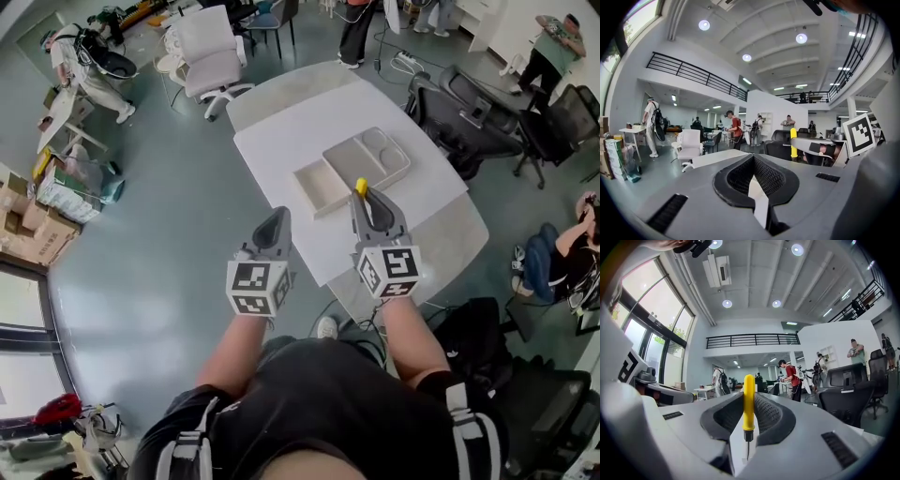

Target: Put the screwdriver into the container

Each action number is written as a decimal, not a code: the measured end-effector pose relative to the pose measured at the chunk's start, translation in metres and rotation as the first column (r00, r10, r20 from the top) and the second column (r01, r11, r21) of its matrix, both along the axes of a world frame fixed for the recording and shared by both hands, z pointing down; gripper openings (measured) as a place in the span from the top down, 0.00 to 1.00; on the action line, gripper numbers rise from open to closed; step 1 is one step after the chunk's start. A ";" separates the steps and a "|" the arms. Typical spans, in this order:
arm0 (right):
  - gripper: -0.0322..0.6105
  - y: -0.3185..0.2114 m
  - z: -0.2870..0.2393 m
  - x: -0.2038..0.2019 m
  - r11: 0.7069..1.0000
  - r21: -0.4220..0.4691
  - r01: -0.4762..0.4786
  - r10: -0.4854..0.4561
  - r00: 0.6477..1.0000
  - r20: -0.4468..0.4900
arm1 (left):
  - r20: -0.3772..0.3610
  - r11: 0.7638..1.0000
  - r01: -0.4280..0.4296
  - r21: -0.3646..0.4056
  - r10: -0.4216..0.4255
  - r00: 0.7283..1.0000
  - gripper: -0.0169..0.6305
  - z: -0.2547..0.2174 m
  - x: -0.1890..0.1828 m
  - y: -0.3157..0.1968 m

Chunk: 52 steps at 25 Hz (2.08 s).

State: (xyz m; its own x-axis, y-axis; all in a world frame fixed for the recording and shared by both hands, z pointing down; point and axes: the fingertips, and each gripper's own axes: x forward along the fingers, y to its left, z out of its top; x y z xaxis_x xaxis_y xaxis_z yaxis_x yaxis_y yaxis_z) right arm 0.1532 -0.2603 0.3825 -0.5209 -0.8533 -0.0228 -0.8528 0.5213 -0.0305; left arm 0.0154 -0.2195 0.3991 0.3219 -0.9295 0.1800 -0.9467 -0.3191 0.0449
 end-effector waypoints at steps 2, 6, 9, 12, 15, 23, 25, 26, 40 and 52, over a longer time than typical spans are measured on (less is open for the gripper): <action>0.85 -0.013 0.004 0.001 1.000 -0.007 0.008 -0.008 1.000 0.001 | 0.008 1.000 0.003 -0.008 -0.003 1.000 0.96 0.003 0.003 -0.010; 0.85 -0.037 0.016 -0.007 0.999 -0.030 0.017 -0.017 1.000 -0.012 | 0.009 1.000 0.007 -0.023 -0.007 1.000 0.96 0.015 -0.006 -0.034; 0.85 -0.052 0.027 -0.019 0.998 -0.053 0.019 -0.021 0.999 -0.029 | -0.001 0.999 -0.003 -0.034 0.003 1.000 0.96 0.020 -0.013 -0.053; 0.85 -0.067 0.040 -0.033 0.997 -0.075 0.015 -0.019 0.999 -0.051 | -0.002 0.999 -0.036 -0.031 0.036 0.999 0.96 0.024 -0.019 -0.076; 0.85 -0.088 0.057 -0.044 0.995 -0.103 -0.011 0.004 0.998 -0.070 | 0.008 0.995 -0.094 -0.030 0.094 0.996 0.96 0.029 -0.024 -0.101; 0.85 -0.158 0.107 -0.081 0.976 -0.205 -0.071 0.048 0.992 -0.116 | 0.007 0.987 -0.152 -0.055 0.153 0.988 0.96 0.038 -0.071 -0.174; 0.85 -0.172 0.122 -0.089 0.969 -0.234 -0.080 0.048 0.989 -0.137 | 0.002 0.984 -0.165 -0.061 0.165 0.986 0.96 0.041 -0.078 -0.186; 0.85 -0.178 0.131 -0.092 0.963 -0.254 -0.086 0.049 0.988 -0.150 | 0.001 0.983 -0.173 -0.063 0.174 0.985 0.96 0.042 -0.080 -0.191; 0.85 -0.232 0.244 -0.107 0.803 -0.570 -0.175 0.063 0.975 -0.211 | -0.009 0.965 -0.250 -0.080 0.250 0.968 0.96 0.055 -0.102 -0.246; 0.85 -0.241 0.303 -0.103 0.557 -0.783 -0.278 0.087 0.957 -0.278 | -0.022 0.966 -0.246 -0.085 0.245 0.969 0.96 0.063 -0.127 -0.260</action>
State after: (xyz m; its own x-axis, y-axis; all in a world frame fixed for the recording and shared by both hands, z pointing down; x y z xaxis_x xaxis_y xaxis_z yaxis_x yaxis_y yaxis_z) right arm 0.0497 -0.5017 0.6858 -0.2633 -0.5393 0.7999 -0.9634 0.1908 -0.1885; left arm -0.1119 -0.4794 0.4621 0.5407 -0.8028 0.2514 -0.8391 -0.5360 0.0931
